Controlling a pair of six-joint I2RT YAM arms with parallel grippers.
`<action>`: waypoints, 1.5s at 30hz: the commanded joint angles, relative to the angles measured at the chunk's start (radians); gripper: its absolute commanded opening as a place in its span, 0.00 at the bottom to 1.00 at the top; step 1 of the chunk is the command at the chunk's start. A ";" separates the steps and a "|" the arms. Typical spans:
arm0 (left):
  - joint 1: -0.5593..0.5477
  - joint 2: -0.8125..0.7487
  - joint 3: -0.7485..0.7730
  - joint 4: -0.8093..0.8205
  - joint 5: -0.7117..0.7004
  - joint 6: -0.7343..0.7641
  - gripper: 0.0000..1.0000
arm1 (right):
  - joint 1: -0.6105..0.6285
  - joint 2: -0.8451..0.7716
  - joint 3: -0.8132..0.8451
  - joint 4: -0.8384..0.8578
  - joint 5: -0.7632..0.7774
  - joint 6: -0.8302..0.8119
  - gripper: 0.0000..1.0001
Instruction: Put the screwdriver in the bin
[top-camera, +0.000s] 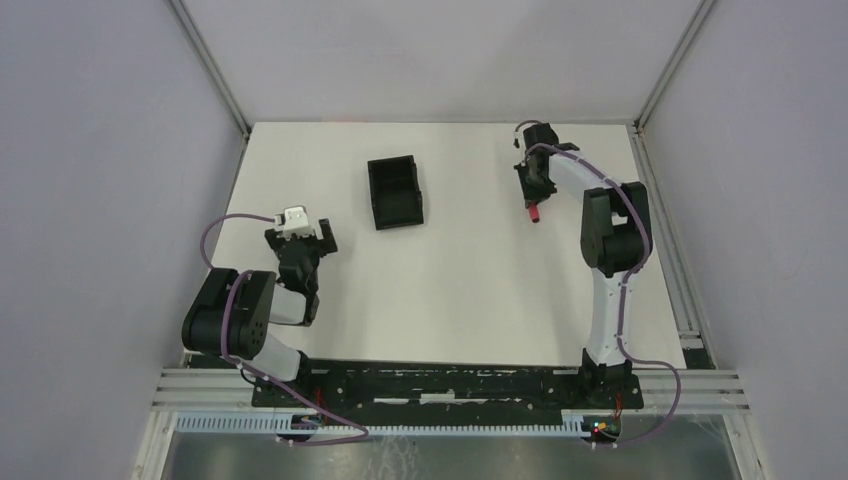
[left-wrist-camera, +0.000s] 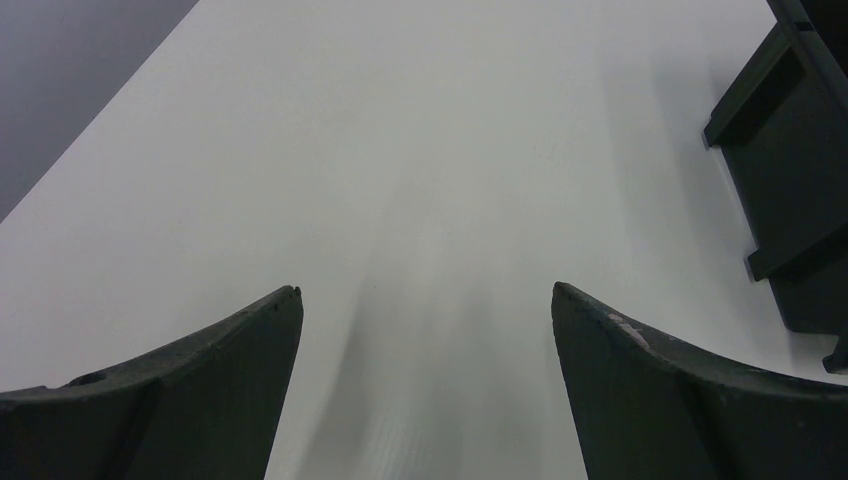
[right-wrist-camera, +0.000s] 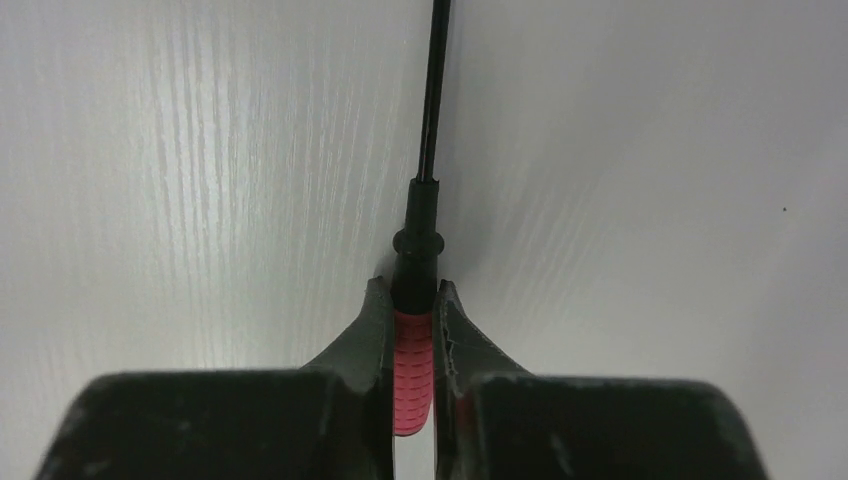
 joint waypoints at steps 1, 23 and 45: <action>0.002 0.005 0.023 0.035 0.003 -0.014 1.00 | -0.013 0.042 0.144 -0.095 -0.016 -0.030 0.00; 0.001 0.005 0.023 0.035 0.002 -0.014 1.00 | 0.222 -0.174 0.233 0.221 -0.252 0.375 0.00; 0.001 0.005 0.023 0.035 0.003 -0.014 1.00 | 0.587 0.157 0.344 0.414 0.076 -0.076 0.00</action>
